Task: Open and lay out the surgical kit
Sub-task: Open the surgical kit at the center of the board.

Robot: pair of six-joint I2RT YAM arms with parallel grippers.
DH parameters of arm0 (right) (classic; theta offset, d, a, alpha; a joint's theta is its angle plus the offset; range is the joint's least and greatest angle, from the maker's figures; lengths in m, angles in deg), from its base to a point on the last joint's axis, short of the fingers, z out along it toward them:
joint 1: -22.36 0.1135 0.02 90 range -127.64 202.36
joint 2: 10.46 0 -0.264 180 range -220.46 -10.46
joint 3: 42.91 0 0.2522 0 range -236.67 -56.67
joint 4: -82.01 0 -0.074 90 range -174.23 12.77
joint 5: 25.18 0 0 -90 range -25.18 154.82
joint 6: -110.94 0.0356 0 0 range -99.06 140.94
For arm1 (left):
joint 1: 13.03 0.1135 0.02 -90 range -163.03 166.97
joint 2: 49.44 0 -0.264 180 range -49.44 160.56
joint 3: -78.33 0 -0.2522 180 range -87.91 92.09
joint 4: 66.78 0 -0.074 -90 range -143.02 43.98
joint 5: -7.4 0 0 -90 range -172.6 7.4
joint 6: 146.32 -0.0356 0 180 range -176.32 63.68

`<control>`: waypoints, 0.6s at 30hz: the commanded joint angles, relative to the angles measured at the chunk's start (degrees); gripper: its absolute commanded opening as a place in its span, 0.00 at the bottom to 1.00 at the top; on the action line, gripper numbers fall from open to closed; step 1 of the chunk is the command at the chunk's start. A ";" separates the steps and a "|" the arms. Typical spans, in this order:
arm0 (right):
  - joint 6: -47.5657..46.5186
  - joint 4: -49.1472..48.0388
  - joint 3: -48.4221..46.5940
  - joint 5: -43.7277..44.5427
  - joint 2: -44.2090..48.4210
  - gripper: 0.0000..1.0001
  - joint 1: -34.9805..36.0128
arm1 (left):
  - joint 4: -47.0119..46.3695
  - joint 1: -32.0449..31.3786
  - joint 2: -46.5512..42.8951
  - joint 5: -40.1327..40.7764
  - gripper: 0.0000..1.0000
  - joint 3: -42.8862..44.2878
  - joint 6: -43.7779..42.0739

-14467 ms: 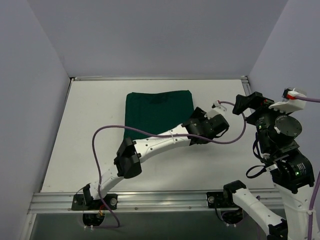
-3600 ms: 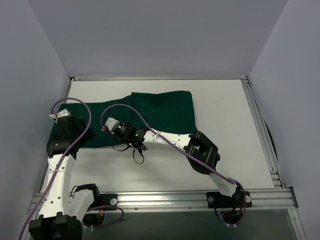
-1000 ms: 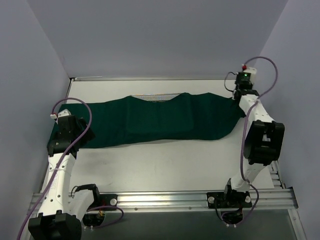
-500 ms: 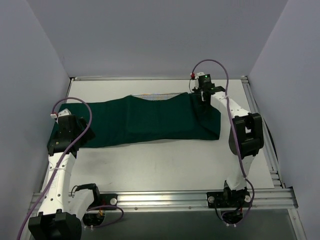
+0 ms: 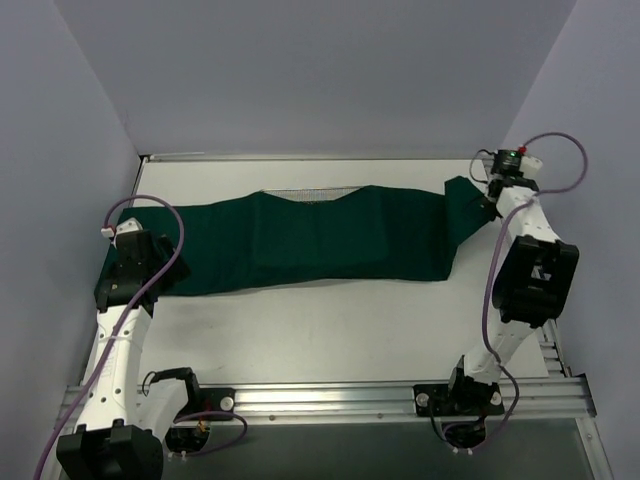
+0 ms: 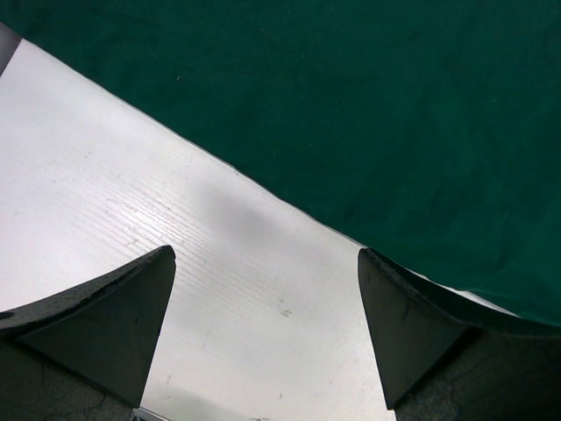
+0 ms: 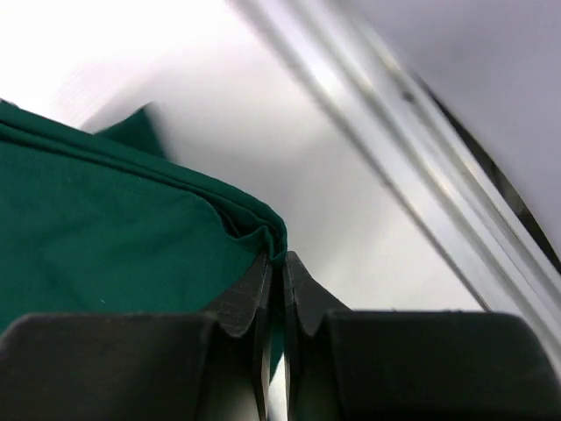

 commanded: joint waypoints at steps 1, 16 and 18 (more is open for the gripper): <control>13.39 2.41 3.11 -0.85 7.61 0.00 -8.47 | -1.72 0.11 -0.90 0.05 0.94 0.20 -0.21; 3.14 3.29 -22.61 -26.35 -2.85 0.00 1.06 | -1.72 0.20 -0.37 0.05 0.94 0.20 -0.21; -8.01 -0.74 -23.43 -29.07 0.22 0.00 8.53 | -1.72 0.20 -0.20 0.05 0.94 0.20 -0.21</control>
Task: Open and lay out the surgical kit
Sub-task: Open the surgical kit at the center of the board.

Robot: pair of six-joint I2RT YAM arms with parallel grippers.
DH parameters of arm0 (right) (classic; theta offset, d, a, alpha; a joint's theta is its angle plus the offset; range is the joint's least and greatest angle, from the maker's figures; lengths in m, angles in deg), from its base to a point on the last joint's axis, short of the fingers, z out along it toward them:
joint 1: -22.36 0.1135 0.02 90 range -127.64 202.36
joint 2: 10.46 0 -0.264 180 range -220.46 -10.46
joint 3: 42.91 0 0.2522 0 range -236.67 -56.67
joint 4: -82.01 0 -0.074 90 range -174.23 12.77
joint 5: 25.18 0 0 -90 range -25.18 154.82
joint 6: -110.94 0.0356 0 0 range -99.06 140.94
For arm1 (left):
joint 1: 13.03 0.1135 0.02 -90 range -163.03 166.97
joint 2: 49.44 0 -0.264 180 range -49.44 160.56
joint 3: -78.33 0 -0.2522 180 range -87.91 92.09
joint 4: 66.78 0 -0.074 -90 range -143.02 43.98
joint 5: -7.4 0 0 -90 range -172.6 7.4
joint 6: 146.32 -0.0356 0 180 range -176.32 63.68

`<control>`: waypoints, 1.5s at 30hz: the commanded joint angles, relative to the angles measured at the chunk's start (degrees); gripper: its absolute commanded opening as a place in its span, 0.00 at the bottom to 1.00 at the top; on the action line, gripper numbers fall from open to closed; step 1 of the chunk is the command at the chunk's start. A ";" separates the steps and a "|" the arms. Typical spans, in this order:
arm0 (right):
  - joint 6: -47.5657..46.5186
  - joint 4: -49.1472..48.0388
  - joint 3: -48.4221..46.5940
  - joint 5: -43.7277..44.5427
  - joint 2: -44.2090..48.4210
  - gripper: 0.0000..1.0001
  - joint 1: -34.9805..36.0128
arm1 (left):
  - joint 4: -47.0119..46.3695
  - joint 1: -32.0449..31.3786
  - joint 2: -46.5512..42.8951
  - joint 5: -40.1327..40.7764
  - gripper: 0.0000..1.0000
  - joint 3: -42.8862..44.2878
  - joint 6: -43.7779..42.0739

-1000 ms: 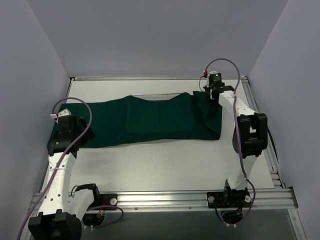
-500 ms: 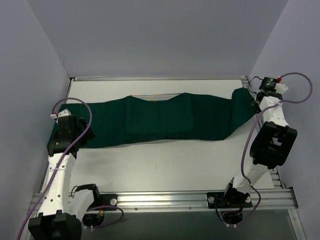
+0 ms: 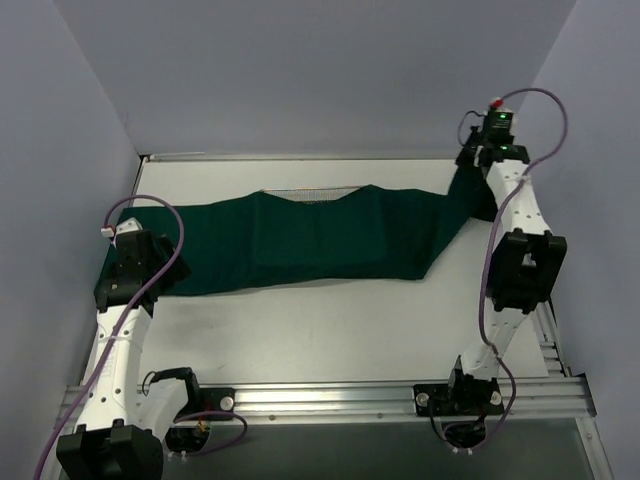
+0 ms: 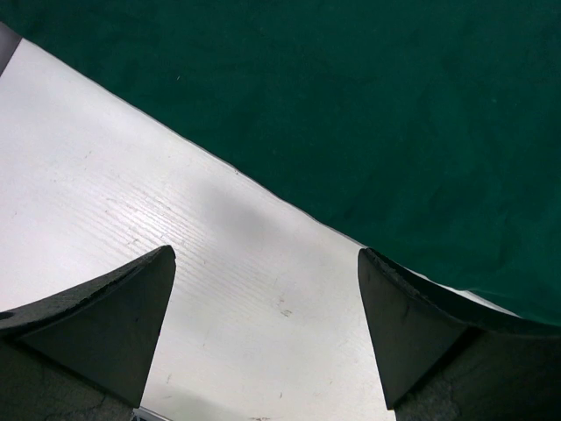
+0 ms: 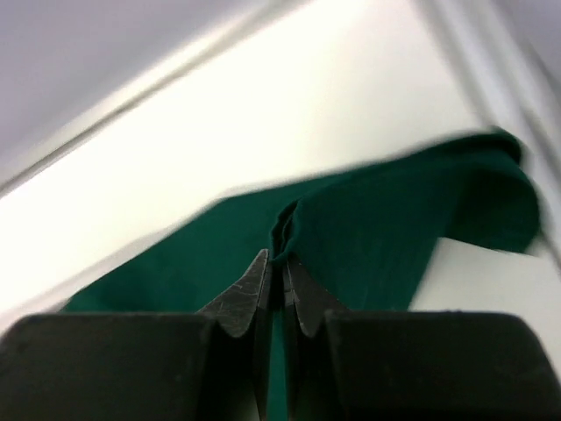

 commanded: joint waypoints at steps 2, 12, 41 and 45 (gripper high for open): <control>-20.58 -9.90 2.49 -6.86 10.48 0.00 14.59 | -1.63 0.20 -0.22 0.05 0.94 0.29 -0.14; -0.16 -6.24 17.91 0.90 9.98 0.00 -4.63 | -1.72 0.29 -0.13 0.05 0.94 0.11 -0.14; -3.58 -8.24 9.99 -16.79 10.06 0.00 1.00 | -1.72 0.20 0.05 -0.12 0.94 0.11 -0.14; -1.19 -4.67 11.69 -12.75 10.60 0.00 -2.35 | -1.80 0.20 0.13 -0.21 0.94 0.11 -0.14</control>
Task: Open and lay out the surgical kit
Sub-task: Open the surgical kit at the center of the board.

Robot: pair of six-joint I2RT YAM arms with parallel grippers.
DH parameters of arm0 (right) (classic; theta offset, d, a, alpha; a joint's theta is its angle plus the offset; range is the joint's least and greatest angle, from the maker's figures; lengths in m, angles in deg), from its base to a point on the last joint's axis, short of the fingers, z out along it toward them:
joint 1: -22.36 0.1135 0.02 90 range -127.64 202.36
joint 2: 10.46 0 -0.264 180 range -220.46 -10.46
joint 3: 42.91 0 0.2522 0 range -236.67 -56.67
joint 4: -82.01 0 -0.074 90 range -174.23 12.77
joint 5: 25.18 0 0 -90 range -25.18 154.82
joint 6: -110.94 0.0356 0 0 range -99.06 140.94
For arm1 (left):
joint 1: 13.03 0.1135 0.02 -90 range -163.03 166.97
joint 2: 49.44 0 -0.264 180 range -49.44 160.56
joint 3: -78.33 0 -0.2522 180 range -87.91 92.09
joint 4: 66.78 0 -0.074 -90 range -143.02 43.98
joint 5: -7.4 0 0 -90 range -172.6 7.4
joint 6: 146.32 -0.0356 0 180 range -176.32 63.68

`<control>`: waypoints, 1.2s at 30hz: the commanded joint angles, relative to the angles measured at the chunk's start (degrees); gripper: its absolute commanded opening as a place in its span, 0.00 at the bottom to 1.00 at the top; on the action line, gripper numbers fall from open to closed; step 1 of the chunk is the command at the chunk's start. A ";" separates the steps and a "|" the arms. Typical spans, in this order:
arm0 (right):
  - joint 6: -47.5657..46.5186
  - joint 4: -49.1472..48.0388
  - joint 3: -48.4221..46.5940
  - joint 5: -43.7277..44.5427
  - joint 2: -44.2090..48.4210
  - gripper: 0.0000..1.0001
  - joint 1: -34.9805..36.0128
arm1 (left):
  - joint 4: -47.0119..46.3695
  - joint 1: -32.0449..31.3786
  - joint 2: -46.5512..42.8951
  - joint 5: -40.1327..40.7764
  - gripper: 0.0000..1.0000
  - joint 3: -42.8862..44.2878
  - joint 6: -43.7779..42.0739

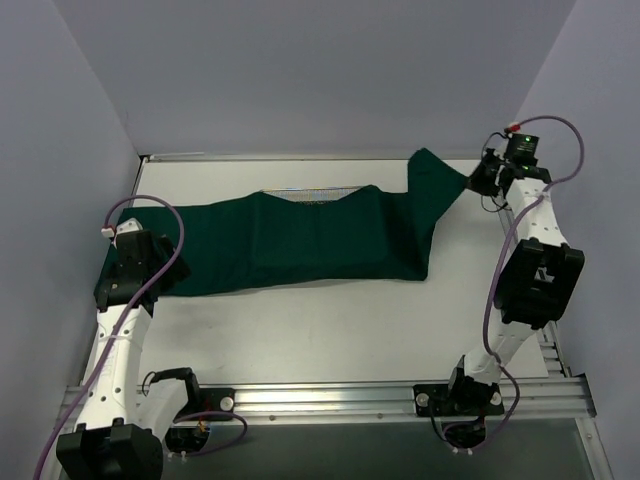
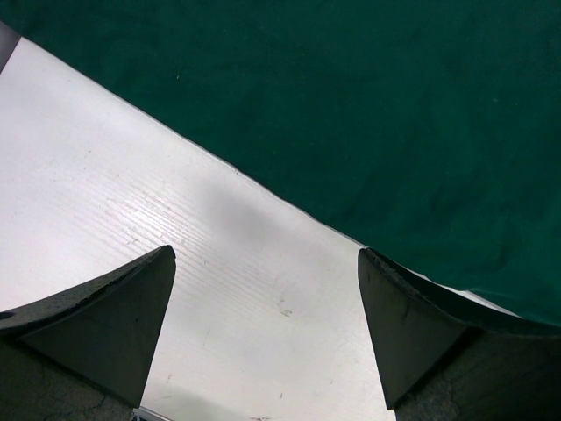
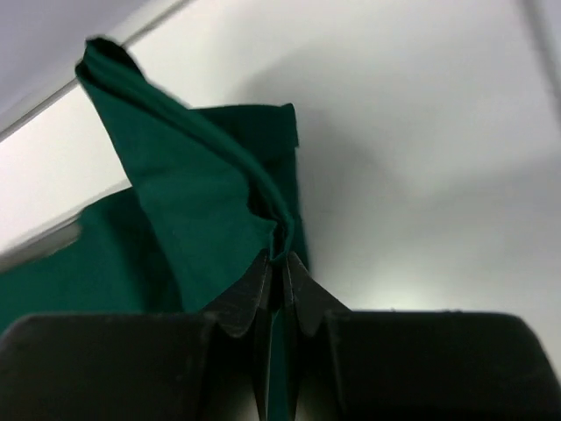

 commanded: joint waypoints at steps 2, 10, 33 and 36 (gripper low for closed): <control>3.40 4.57 -2.65 7.60 1.57 0.00 -2.84 | -1.89 0.20 -0.08 -0.19 0.94 0.11 -0.23; 5.77 7.66 -3.81 11.99 0.87 0.00 -4.51 | -1.80 0.20 -0.44 -0.19 0.94 0.11 -0.23; -22.09 20.60 -12.98 18.32 -3.80 0.00 39.53 | -2.16 0.20 -0.70 -0.27 0.94 0.20 -0.41; -22.26 19.61 -8.91 20.26 -2.04 0.00 39.44 | -2.24 0.29 -0.61 -0.36 0.94 0.11 -0.41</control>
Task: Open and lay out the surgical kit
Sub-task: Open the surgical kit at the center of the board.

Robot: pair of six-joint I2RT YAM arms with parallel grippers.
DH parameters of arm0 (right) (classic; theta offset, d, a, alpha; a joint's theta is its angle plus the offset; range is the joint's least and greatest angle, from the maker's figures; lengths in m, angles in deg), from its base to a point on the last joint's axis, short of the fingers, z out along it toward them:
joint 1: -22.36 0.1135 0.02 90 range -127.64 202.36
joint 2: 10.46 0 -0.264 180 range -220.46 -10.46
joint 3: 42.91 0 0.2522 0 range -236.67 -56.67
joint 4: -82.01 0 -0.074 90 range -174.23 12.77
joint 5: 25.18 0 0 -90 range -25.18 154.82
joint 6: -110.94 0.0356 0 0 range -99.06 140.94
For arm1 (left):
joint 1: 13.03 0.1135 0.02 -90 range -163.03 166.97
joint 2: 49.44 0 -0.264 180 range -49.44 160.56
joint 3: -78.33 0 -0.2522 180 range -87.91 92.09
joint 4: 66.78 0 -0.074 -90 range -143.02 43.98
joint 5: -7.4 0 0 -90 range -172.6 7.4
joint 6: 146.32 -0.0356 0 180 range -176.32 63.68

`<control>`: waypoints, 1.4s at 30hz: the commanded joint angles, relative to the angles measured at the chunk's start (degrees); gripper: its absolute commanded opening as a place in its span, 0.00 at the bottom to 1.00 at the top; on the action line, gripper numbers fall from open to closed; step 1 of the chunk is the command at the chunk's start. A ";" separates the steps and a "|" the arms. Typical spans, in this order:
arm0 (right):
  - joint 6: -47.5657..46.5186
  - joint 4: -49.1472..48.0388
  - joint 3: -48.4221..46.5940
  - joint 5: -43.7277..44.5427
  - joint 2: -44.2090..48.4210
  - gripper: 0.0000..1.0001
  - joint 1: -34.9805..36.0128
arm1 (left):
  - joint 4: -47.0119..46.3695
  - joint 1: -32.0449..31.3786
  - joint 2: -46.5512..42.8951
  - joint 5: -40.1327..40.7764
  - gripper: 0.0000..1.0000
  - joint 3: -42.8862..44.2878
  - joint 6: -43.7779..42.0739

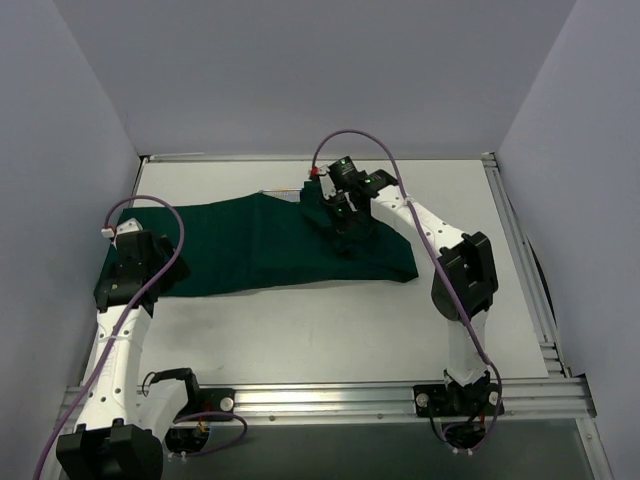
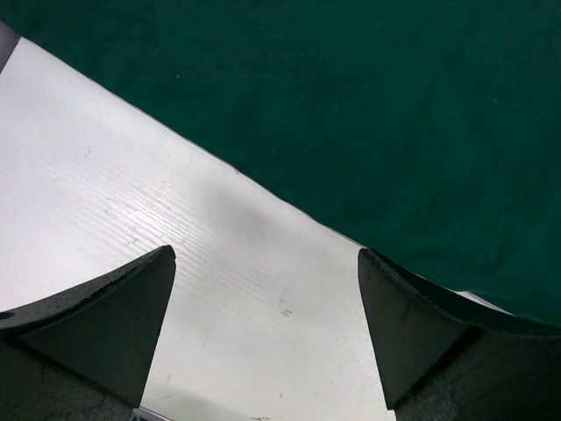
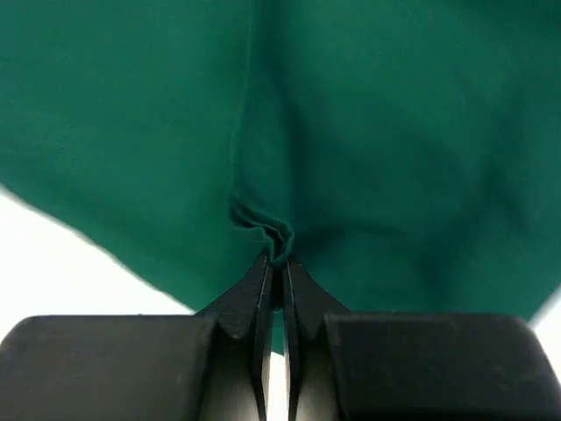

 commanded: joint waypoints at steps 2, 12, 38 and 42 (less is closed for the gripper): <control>-1.76 0.47 2.02 7.08 6.99 0.00 -5.56 | -2.31 0.20 -0.50 -0.60 0.94 0.20 -0.38; -1.76 -0.14 -0.79 12.44 5.58 0.00 -5.04 | -2.22 0.29 -0.59 -0.52 0.94 0.11 -0.38; 17.66 -6.03 6.59 44.81 2.67 0.56 -50.21 | -1.87 0.11 -1.38 -0.69 0.94 -0.06 -0.12; 17.57 -10.50 9.65 31.37 10.66 0.60 -47.59 | -1.96 0.20 -1.03 -0.96 0.94 0.03 -0.12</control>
